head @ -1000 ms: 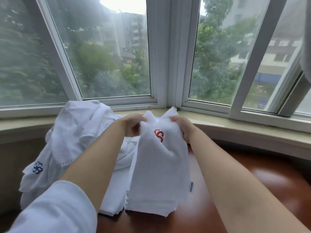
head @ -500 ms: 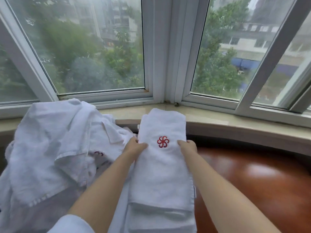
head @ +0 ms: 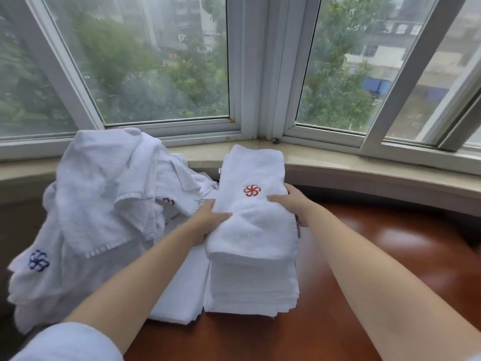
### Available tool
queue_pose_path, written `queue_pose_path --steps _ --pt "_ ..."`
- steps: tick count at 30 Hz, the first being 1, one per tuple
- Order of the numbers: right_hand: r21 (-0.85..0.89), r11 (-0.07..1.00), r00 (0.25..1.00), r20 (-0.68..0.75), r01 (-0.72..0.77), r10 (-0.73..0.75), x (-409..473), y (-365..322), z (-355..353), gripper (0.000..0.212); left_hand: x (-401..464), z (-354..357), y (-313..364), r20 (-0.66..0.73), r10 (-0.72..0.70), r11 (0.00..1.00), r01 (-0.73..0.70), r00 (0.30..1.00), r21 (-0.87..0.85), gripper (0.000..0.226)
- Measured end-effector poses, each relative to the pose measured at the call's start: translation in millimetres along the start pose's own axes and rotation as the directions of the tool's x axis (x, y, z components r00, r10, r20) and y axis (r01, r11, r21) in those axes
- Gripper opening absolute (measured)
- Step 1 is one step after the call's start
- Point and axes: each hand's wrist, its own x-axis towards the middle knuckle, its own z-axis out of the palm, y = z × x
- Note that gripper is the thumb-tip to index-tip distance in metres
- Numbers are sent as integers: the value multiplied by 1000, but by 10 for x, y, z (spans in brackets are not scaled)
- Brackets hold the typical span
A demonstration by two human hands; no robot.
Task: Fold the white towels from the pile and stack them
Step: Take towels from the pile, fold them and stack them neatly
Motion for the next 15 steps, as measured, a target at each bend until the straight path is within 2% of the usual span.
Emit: queue_pose_path --steps 2,4,6,7,9,11,15 --pt "-52 998 997 67 -27 30 -85 21 16 44 -92 -41 -38 12 -5 1000 5 1000 1 39" --pt "-180 980 987 120 -84 106 -158 118 49 48 -189 -58 -104 122 -121 989 110 985 94 40" --pt "-155 986 997 29 -62 67 -125 238 89 42 -237 -53 -172 212 -239 960 197 948 201 41" --pt "-107 994 999 -48 -30 25 -83 267 111 37 -221 -47 -176 211 -254 953 207 944 222 39" --pt "-33 999 982 -187 -5 -2 36 264 137 32 -112 -28 -114 91 -226 960 206 970 191 30" --pt "9 1000 967 -255 -7 9 171 209 147 35 78 -18 -12 -41 -196 971 200 980 135 24" --pt "-55 998 951 -310 -29 10 477 98 121 37 476 15 204 -105 -162 985 167 981 44 17"
